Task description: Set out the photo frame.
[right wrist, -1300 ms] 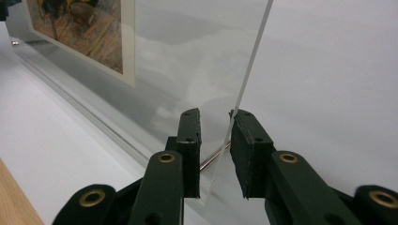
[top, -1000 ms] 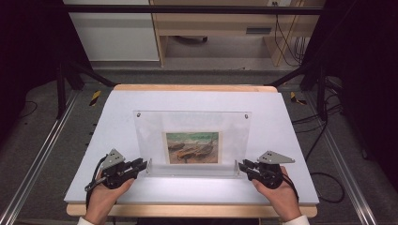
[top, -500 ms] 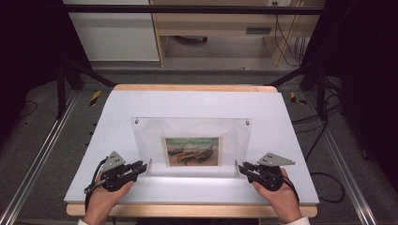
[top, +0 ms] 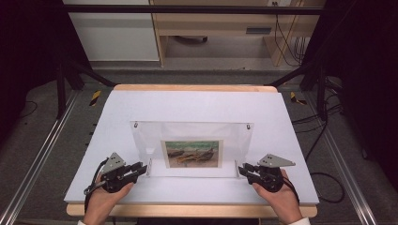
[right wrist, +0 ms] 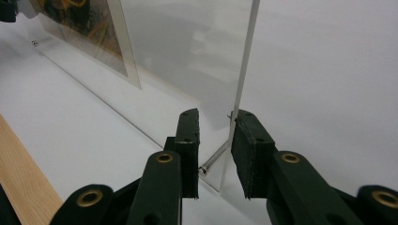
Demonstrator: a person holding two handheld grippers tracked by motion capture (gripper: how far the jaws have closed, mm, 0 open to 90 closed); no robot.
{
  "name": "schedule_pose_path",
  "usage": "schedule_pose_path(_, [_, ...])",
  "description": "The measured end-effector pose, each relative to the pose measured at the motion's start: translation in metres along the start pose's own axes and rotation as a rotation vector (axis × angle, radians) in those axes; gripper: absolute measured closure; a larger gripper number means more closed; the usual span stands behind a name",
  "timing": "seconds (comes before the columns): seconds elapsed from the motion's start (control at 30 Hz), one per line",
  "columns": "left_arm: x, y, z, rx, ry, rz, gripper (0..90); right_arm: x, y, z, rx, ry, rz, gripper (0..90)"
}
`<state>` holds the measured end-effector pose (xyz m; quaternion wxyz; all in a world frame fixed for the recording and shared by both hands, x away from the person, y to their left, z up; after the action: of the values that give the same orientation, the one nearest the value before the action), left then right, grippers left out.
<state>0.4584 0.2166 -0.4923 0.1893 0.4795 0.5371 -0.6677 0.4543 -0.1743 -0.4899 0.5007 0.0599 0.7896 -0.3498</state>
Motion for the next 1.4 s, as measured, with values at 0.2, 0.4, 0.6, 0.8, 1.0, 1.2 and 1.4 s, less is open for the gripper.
schedule_pose_path(0.2, [0.001, 0.001, 0.000, 0.013, -0.002, 0.006, 70.2, 0.000, 0.000, 0.000, -0.007, 0.009, 0.007, 70.8])
schedule_pose_path(0.4, [0.003, 0.000, -0.004, 0.006, -0.019, 0.008, 54.9, 0.000, -0.004, 0.002, -0.007, 0.018, 0.012, 54.8])
schedule_pose_path(0.6, [0.002, -0.011, -0.016, -0.030, -0.030, 0.033, 42.2, 0.003, -0.016, 0.003, 0.025, 0.005, 0.000, 40.0])
schedule_pose_path(0.8, [0.000, -0.019, -0.042, -0.138, -0.060, 0.068, 28.1, 0.007, -0.036, 0.011, 0.098, -0.012, 0.010, 31.9])
schedule_pose_path(1.0, [0.001, -0.021, -0.056, -0.199, -0.063, 0.065, 22.1, 0.009, -0.045, 0.023, 0.178, -0.011, -0.004, 23.4])
schedule_pose_path(1.2, [0.000, -0.020, -0.058, -0.231, -0.032, 0.058, 18.0, 0.008, -0.045, 0.029, 0.216, -0.022, -0.010, 18.4])
schedule_pose_path(1.4, [-0.001, -0.021, -0.061, -0.270, -0.017, 0.052, 15.8, 0.008, -0.045, 0.036, 0.244, -0.006, -0.012, 15.5])
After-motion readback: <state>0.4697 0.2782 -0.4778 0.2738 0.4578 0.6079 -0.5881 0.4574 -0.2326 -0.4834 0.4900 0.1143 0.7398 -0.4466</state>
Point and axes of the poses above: each handheld gripper's, and its own axes: y roughly forward along the jaws, x roughly out of its underside, z roughly to its right, the point moved 7 cm from there along y, roughly forward along the jaws, and after that the axes turned 15 degrees about -x, right-handed, at the moved point
